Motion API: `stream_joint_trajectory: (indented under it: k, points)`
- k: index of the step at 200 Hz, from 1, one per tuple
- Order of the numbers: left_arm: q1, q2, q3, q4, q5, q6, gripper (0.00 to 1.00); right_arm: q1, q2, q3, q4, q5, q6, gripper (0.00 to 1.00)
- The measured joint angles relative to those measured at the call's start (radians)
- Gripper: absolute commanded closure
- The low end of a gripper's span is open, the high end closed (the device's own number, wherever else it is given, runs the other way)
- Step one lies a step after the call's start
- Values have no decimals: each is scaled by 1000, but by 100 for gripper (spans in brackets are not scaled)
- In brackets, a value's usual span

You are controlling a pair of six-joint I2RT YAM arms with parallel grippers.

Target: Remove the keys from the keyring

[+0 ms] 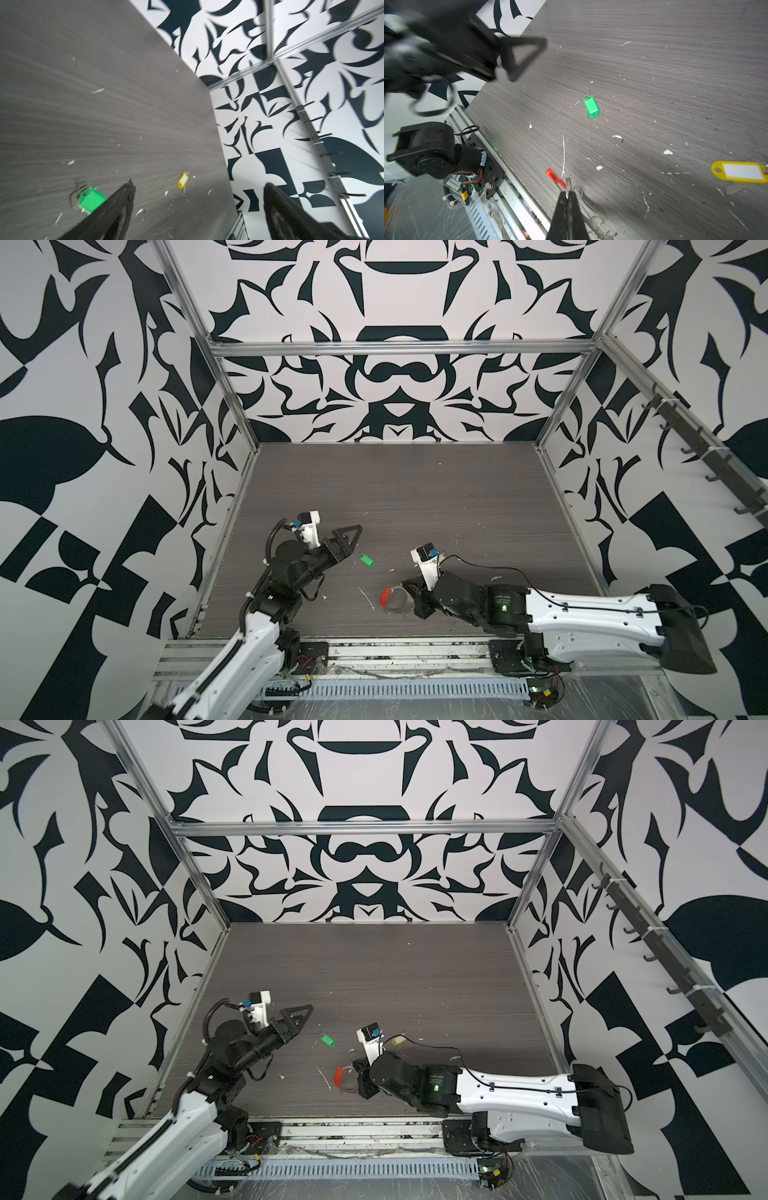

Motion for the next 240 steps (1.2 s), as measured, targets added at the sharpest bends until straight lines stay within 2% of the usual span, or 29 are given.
stream_joint_trajectory:
  k: [25,58,111,161,165,176,182,187,194,204,240]
  points:
    - [0,-184,46,-162,-59,45,1,-17,64,23,7,14,0,100]
    - [0,-290,50,-323,-113,74,1,-93,169,54,18,25,-9,100]
    - [0,-330,51,-433,-146,92,1,-228,330,70,25,18,-60,100]
    - [0,-330,51,-452,-151,96,1,-325,435,145,43,10,-109,100]
    - [0,-330,51,-452,-151,96,1,-330,441,148,44,11,-112,95]
    - [0,-330,51,-452,-151,96,1,-337,450,154,45,13,-119,71]
    - [0,-329,51,-452,-151,96,1,-341,451,156,46,14,-128,62]
    - [0,-329,51,-452,-151,96,1,-341,451,157,48,15,-128,37]
    - [0,-328,51,-452,-151,96,1,-343,446,157,50,17,-139,22]
    - [0,-325,51,-451,-151,96,1,-343,433,158,49,18,-145,14]
    - [0,-283,60,-439,-158,102,1,-343,296,156,48,36,-177,13]
